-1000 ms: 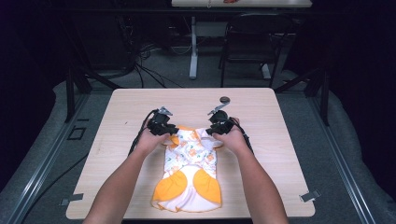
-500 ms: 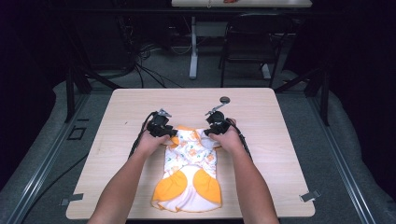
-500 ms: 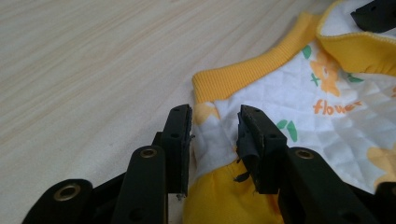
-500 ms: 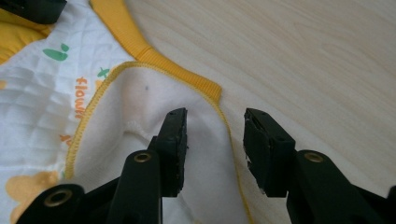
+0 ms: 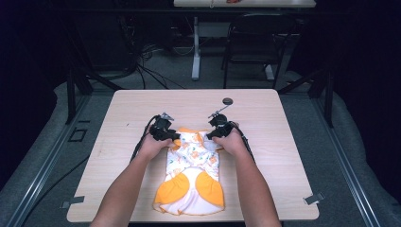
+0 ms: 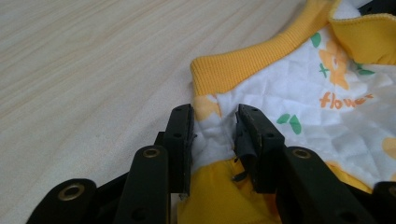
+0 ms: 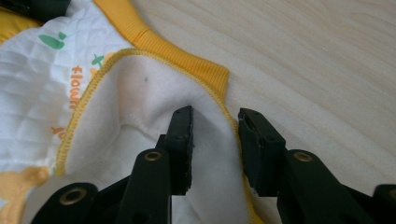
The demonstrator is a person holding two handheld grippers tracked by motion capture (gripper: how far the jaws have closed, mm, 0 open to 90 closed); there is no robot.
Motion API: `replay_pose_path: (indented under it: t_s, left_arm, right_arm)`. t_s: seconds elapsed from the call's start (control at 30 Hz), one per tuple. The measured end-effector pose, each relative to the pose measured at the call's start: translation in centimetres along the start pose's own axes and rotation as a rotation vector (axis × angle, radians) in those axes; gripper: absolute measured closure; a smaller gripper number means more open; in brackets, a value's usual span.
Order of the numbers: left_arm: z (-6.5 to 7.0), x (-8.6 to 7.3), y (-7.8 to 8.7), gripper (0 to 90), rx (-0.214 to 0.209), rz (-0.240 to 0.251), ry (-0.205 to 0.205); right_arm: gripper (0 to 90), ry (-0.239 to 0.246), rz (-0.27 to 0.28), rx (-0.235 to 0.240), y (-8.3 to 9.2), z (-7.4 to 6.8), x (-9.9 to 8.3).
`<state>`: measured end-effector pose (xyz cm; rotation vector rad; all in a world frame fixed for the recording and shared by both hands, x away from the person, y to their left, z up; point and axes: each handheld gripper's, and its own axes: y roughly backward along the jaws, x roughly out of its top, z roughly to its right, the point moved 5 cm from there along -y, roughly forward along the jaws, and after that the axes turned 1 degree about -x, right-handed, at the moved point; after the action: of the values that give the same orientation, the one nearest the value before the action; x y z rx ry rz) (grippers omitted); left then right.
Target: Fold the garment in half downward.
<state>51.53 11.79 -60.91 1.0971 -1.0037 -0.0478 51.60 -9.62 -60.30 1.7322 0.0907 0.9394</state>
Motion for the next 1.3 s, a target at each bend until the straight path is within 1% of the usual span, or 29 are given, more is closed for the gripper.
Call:
replay_pose_path:
  t_s: [0.07, 0.1, 0.13, 0.17, 0.2, 0.27, 0.3, 0.33, 0.37, 0.4, 0.43, 0.47, 0.53, 0.6, 0.63, 0.7, 0.73, 0.8, 0.83, 0.9, 0.97, 1.03, 1.07, 1.13, 1.17, 1.3]
  left_arm:
    - [0.0, 0.0, 0.0, 67.3, -0.001, 0.000, -0.001]
    - [0.0, 0.0, 0.0, 68.0, 0.000, 0.003, 0.001]
    - [0.1, 0.0, 0.0, 69.0, -0.002, -0.001, 0.000]
    - [0.1, 0.0, 0.0, 71.3, -0.004, -0.005, -0.004]
    - [0.1, 0.0, 0.0, 72.6, -0.006, -0.006, 0.001]
    - [0.1, -0.1, 0.1, 75.9, -0.012, -0.012, 0.009]
    - [0.1, -0.1, 0.1, 77.9, -0.020, -0.012, 0.012]
    - [0.1, -0.1, 0.2, 79.4, -0.022, -0.013, 0.015]
    - [0.1, -0.1, 0.2, 81.1, -0.027, -0.013, 0.021]
    - [0.1, -0.2, 0.2, 83.1, -0.026, -0.016, 0.022]
    - [0.2, -0.2, 0.2, 84.2, -0.024, -0.017, 0.023]
    - [0.2, -0.2, 0.2, 84.7, -0.021, -0.014, 0.025]
    - [0.2, -0.2, 0.2, 85.6, -0.016, -0.009, 0.027]
    - [0.2, -0.2, 0.4, 86.2, -0.014, -0.013, 0.023]
    - [0.2, -0.2, 0.4, 86.4, -0.013, -0.014, 0.025]
    - [0.3, -0.1, 0.6, 86.7, -0.009, -0.013, 0.015]
    - [0.3, -0.1, 0.7, 86.9, -0.005, -0.013, 0.011]
    - [0.4, 0.1, 0.9, 87.1, -0.001, -0.009, 0.001]
    - [0.4, 0.2, 1.1, 87.2, -0.004, -0.012, -0.002]
    - [0.5, 0.4, 1.4, 87.3, -0.003, -0.002, -0.007]
    - [0.5, 0.7, 1.7, 87.3, -0.007, 0.013, -0.003]
    - [0.4, 0.9, 2.1, 87.4, -0.009, 0.017, -0.004]
    - [0.3, 1.0, 2.2, 87.3, -0.008, 0.019, -0.005]
    - [0.3, 1.3, 2.6, 87.4, -0.003, 0.024, -0.012]
    - [0.3, 1.4, 2.8, 87.4, -0.003, 0.028, -0.015]
    - [0.3, 2.2, 3.6, 87.5, 0.009, 0.046, -0.028]
  right_arm:
    - [67.6, 0.001, 0.000, 0.002, 0.0, 0.0, 0.0]
    - [69.7, -0.003, 0.004, 0.005, 0.0, -0.1, 0.0]
    - [73.4, 0.007, -0.005, 0.009, 0.0, -0.1, 0.0]
    - [74.9, 0.015, -0.009, 0.008, 0.0, -0.2, 0.0]
    - [76.7, 0.008, 0.000, 0.011, 0.0, -0.4, 0.0]
    - [79.0, 0.018, -0.007, 0.005, 0.0, -0.5, 0.0]
    - [80.7, 0.013, -0.002, 0.006, 0.0, -0.7, 0.0]
    - [82.0, 0.031, -0.011, 0.001, 0.0, -0.7, 0.0]
    - [83.1, 0.033, -0.004, -0.005, 0.0, -0.8, 0.0]
    - [84.6, 0.055, -0.012, -0.010, 0.1, -0.9, 0.0]
    - [85.8, 0.070, -0.005, -0.018, 0.1, -1.0, 0.0]
    - [86.4, 0.065, 0.024, -0.023, -0.1, -1.2, 0.0]
    - [86.7, 0.091, -0.002, -0.036, 0.1, -1.3, 0.0]
    - [86.9, 0.088, 0.012, -0.037, 0.1, -1.4, 0.0]
    - [87.0, 0.092, 0.007, -0.032, 0.2, -1.4, 0.0]
    - [87.1, 0.096, 0.011, -0.027, 0.4, -1.4, 0.2]
    - [87.2, 0.107, 0.008, -0.026, 0.6, -1.4, 0.3]
    - [87.2, 0.102, 0.018, -0.020, 0.9, -1.4, 0.4]
    - [87.2, 0.117, 0.012, -0.018, 1.2, -1.4, 0.5]
    - [87.2, 0.114, 0.019, -0.009, 1.5, -1.4, 0.6]
    - [87.2, 0.110, 0.026, -0.003, 1.9, -1.3, 0.7]
    - [87.2, 0.094, 0.053, 0.008, 2.2, -1.3, 0.8]
    - [87.2, 0.096, 0.050, 0.012, 2.4, -1.2, 0.9]
    - [87.2, 0.092, 0.061, 0.015, 2.7, -1.1, 1.0]
    - [87.2, 0.085, 0.081, 0.017, 2.9, -1.2, 1.2]
    - [87.2, 0.118, 0.084, 0.005, 3.8, -1.3, 1.9]
